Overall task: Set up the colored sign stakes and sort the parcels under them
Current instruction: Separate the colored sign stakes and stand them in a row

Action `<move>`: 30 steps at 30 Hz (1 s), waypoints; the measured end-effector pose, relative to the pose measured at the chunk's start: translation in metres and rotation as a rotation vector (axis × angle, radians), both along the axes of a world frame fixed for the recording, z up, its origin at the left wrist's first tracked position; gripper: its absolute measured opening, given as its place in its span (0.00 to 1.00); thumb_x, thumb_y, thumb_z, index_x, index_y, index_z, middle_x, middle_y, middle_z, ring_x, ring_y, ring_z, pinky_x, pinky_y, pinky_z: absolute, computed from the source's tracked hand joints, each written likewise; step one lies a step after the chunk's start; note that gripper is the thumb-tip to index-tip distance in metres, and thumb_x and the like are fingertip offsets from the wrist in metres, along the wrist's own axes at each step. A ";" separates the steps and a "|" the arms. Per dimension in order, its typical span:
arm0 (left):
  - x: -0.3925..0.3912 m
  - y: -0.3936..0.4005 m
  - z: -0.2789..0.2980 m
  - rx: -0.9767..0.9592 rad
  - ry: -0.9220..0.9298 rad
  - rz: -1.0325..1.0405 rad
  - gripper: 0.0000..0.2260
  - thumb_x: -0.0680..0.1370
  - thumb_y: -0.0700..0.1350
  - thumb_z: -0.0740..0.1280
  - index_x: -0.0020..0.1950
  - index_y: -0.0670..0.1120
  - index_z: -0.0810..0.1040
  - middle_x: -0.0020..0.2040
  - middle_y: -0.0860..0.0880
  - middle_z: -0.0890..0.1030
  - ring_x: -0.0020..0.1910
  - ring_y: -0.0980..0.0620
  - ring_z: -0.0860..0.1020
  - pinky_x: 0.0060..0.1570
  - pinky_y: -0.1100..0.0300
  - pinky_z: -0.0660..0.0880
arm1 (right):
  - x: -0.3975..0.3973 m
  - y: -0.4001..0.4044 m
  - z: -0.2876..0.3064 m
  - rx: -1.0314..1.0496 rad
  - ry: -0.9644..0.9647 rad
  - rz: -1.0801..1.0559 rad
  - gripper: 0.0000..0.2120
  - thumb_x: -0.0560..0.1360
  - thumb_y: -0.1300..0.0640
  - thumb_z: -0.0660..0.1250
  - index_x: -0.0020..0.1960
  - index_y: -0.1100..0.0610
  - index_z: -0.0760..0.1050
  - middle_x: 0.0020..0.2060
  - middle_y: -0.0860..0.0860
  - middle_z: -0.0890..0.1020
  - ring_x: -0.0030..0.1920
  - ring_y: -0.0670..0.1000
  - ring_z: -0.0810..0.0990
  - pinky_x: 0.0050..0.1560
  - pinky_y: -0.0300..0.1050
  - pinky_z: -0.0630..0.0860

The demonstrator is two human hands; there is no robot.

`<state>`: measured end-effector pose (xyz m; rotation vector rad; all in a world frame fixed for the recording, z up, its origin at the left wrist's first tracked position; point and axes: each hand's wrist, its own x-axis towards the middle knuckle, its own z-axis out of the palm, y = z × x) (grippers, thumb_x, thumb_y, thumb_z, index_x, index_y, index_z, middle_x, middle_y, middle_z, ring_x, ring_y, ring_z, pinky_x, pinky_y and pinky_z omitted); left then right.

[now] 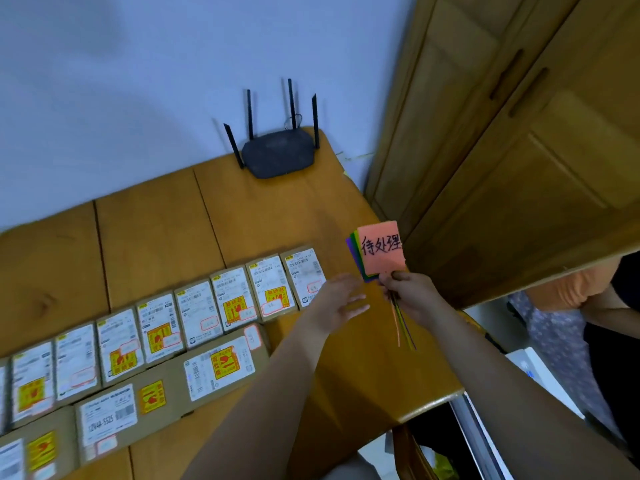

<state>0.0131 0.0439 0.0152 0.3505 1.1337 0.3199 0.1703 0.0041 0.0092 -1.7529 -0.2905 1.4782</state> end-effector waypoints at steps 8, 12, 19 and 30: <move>-0.091 0.019 0.049 0.249 -0.159 0.168 0.11 0.79 0.48 0.68 0.59 0.46 0.78 0.49 0.48 0.82 0.48 0.48 0.80 0.61 0.48 0.75 | -0.104 0.050 0.059 0.231 0.277 0.215 0.04 0.78 0.66 0.65 0.48 0.65 0.78 0.36 0.55 0.77 0.34 0.48 0.74 0.37 0.40 0.74; -0.142 0.016 0.069 0.333 -0.051 0.325 0.09 0.78 0.50 0.68 0.44 0.45 0.77 0.31 0.51 0.75 0.30 0.53 0.74 0.40 0.56 0.76 | -0.170 0.059 0.073 0.282 0.338 0.377 0.04 0.79 0.66 0.64 0.48 0.64 0.78 0.36 0.55 0.79 0.32 0.48 0.74 0.35 0.41 0.74; -0.247 0.001 0.095 0.437 0.051 0.525 0.03 0.81 0.42 0.64 0.47 0.44 0.76 0.29 0.49 0.73 0.24 0.54 0.70 0.27 0.62 0.70 | -0.288 0.056 0.096 0.316 0.357 0.458 0.04 0.79 0.69 0.63 0.46 0.66 0.75 0.33 0.57 0.75 0.30 0.51 0.72 0.29 0.39 0.75; -0.452 -0.036 0.111 0.435 -0.246 0.595 0.10 0.80 0.45 0.65 0.57 0.41 0.74 0.32 0.44 0.79 0.22 0.50 0.74 0.24 0.59 0.74 | -0.495 0.026 0.126 0.366 0.188 0.717 0.09 0.83 0.67 0.54 0.52 0.66 0.73 0.33 0.55 0.72 0.28 0.47 0.65 0.34 0.42 0.63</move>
